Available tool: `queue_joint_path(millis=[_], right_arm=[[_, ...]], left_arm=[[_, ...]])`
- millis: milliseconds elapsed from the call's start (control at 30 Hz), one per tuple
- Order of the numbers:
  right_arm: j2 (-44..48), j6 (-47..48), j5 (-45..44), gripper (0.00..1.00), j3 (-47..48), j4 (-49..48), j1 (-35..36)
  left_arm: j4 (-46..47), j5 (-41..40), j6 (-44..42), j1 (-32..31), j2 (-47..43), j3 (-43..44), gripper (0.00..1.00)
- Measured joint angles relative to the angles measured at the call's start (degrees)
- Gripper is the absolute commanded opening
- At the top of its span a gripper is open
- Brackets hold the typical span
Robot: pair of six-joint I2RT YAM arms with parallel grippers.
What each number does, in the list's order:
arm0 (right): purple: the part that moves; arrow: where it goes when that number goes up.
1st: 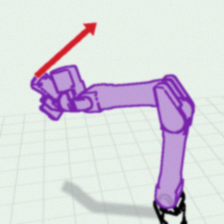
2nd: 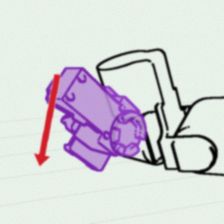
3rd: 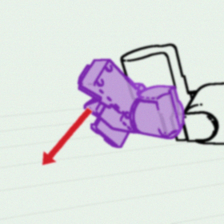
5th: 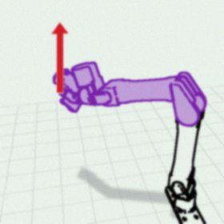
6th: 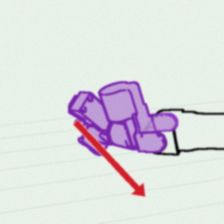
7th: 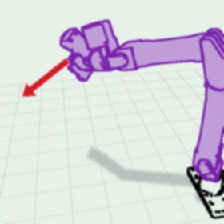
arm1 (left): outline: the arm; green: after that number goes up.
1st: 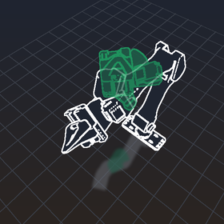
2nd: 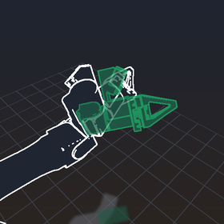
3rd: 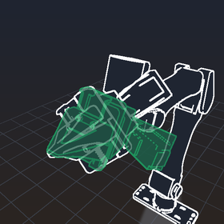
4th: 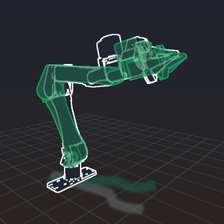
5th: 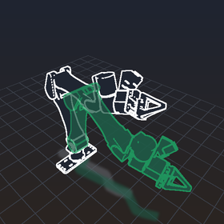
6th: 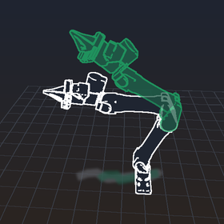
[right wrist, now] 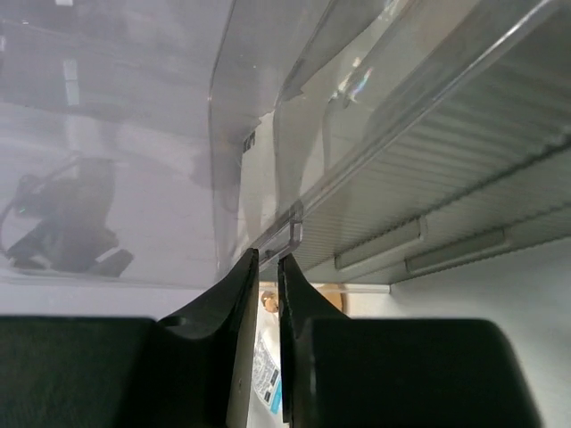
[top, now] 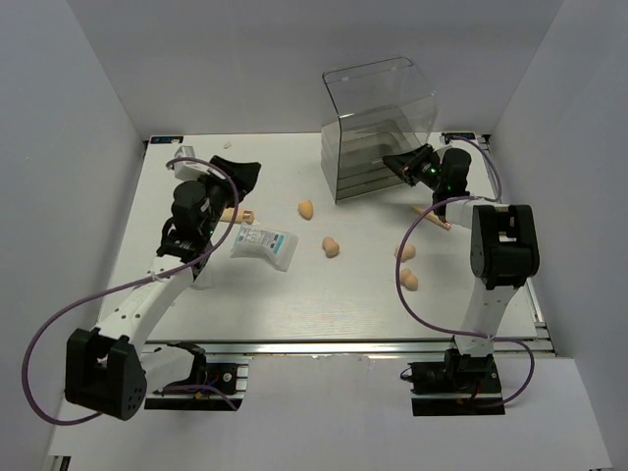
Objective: Organize the makeup
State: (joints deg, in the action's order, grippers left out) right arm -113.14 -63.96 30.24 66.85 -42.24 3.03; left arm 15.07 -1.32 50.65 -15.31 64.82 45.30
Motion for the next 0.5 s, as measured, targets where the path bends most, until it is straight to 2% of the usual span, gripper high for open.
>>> queue_joint_path(millis=[167,300,500], right_arm=[[5.81,-0.48,-0.26,0.0,-5.03,-0.92,-0.39],[14.01,-0.31,-0.24,0.0,-9.2,0.5,-0.87],[24.63,1.25,0.26,0.0,-10.78,3.61,-0.96]], left_arm=[[1.86,-0.28,-1.31,-5.7,6.73,3.67,0.8],[4.15,0.04,-2.36,-10.16,13.6,6.91,0.81],[5.2,3.41,-6.27,-15.43,24.59,14.67,0.82]])
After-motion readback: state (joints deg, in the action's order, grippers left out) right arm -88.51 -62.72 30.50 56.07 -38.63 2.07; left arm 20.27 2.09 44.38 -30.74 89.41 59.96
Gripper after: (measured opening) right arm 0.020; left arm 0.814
